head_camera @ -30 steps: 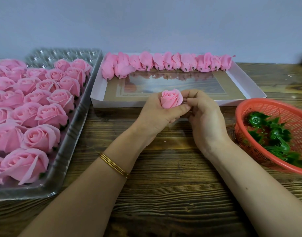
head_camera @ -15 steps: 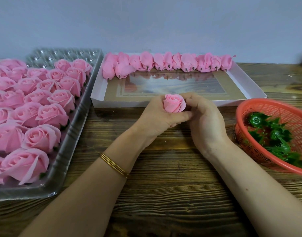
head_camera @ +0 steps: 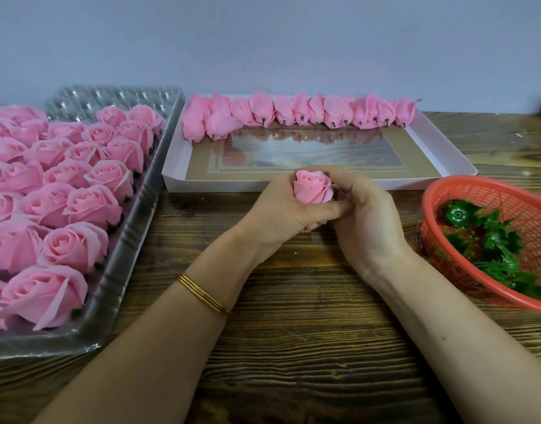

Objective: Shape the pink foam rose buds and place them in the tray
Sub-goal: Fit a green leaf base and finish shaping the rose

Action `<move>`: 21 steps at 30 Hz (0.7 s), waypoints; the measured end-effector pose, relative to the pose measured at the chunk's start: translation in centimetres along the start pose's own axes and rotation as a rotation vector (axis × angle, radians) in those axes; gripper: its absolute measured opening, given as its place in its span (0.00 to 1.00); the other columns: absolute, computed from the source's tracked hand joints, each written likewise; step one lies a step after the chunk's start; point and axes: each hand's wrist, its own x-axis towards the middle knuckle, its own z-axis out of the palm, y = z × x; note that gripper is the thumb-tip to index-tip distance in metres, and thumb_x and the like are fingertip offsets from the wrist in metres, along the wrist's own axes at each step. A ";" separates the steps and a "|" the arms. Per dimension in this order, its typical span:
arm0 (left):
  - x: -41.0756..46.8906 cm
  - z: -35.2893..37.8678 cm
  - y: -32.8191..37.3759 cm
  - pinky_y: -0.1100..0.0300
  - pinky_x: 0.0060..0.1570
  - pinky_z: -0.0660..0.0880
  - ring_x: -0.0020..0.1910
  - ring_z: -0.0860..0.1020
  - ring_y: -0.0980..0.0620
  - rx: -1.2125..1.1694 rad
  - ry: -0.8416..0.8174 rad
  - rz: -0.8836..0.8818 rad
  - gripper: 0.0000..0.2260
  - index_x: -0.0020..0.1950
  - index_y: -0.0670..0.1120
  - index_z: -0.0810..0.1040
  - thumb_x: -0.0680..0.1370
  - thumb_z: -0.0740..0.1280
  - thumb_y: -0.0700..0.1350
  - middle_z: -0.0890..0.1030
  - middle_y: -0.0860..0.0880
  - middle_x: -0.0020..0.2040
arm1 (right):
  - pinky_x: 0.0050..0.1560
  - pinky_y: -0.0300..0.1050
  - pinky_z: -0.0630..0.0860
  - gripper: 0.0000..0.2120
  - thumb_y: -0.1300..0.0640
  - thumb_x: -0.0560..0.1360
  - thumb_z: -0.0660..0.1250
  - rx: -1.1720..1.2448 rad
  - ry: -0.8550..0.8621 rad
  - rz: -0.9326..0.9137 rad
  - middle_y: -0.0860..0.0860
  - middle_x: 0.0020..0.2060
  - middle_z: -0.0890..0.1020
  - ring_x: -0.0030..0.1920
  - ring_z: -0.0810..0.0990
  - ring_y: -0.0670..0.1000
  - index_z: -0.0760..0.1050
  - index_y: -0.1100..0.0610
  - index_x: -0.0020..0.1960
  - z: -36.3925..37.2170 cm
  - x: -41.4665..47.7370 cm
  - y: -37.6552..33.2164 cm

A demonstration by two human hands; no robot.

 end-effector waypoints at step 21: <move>0.2 0.1 -0.5 0.68 0.25 0.65 0.24 0.68 0.58 0.085 0.007 -0.032 0.09 0.38 0.45 0.74 0.77 0.70 0.37 0.71 0.50 0.28 | 0.27 0.43 0.74 0.08 0.59 0.73 0.65 0.041 0.043 -0.034 0.53 0.33 0.81 0.31 0.79 0.53 0.83 0.59 0.45 -0.6 0.3 -1.0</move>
